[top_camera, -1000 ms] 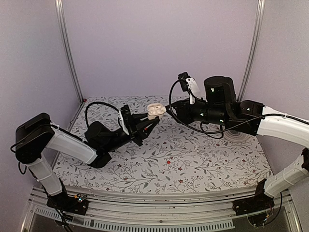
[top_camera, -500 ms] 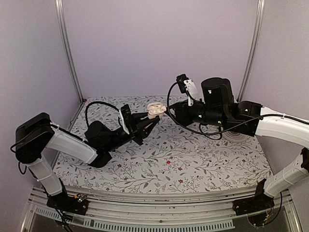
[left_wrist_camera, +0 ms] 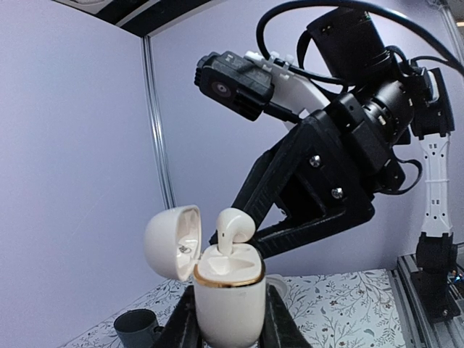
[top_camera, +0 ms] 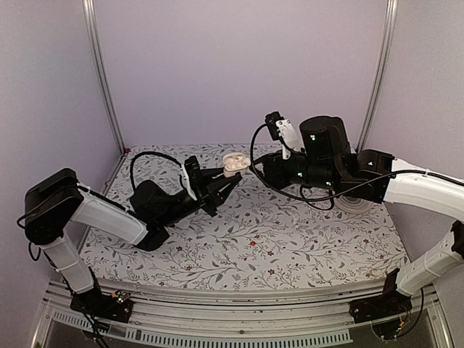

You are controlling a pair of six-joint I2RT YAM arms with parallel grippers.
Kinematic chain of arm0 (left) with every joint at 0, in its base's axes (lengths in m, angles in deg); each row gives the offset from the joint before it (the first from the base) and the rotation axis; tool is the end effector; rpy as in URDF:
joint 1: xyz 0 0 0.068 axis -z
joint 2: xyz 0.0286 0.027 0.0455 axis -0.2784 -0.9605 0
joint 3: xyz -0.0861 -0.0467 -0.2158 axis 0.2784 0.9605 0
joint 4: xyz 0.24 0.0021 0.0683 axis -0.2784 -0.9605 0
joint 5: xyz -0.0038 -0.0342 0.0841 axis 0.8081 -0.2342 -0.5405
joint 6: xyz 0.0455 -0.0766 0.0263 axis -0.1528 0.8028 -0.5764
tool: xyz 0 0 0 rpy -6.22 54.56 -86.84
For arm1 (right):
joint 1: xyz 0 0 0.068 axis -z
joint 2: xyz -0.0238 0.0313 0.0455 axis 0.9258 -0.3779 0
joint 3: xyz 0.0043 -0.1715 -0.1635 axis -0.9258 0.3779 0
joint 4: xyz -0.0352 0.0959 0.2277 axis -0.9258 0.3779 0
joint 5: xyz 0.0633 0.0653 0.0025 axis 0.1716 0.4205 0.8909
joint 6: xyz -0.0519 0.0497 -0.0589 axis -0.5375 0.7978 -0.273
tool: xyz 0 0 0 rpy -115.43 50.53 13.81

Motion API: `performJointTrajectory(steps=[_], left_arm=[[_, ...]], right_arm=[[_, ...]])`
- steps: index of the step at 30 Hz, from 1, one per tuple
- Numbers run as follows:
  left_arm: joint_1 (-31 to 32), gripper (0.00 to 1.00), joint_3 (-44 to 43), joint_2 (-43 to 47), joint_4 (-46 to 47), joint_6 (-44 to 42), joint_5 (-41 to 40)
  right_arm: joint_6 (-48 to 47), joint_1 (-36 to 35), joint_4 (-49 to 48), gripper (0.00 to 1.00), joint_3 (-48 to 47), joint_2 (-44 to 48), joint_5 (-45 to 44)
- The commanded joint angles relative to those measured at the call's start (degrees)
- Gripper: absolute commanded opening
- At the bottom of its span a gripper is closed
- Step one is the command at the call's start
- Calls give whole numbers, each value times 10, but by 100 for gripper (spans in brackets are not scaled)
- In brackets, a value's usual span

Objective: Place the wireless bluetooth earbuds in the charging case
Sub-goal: Adjust the right earbud in the right side groove of the charging case.

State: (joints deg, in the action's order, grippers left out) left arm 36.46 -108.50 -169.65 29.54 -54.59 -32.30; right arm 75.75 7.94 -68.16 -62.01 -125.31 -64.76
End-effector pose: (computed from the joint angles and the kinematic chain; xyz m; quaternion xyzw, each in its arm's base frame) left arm 0.2020 -0.2988 0.2370 0.3354 0.4215 -0.4223 0.7290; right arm 0.1951 0.3021 0.3124 -0.2489 0.7891 0.2785 0.4877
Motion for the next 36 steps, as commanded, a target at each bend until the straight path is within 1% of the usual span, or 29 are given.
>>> performJointTrajectory(steps=[1, 12, 18, 24, 27, 31, 36], left_arm=[[9, 0, -12, -12, -22, -11, -4], [13, 0, -16, -13, -53, -25, -4], [19, 0, -16, -16, -68, -39, -3], [20, 0, -13, -16, -60, -34, 5], [21, 0, -14, -17, -59, -30, 5], [9, 0, -2, -19, -5, 13, 13], [-5, 0, 8, -17, 50, 52, 37]], right_arm=[[-8, -15, 6, 41, -23, -11, -7], [-17, -24, 25, 42, -39, -24, -25], [-19, -23, 51, 43, -53, -33, -40], [-30, -23, 66, 43, -64, -41, -40], [-31, -24, 73, 45, -66, -41, -38], [-29, -24, 76, 49, -50, -30, -19], [-27, -23, 52, 55, 5, 19, 20]])
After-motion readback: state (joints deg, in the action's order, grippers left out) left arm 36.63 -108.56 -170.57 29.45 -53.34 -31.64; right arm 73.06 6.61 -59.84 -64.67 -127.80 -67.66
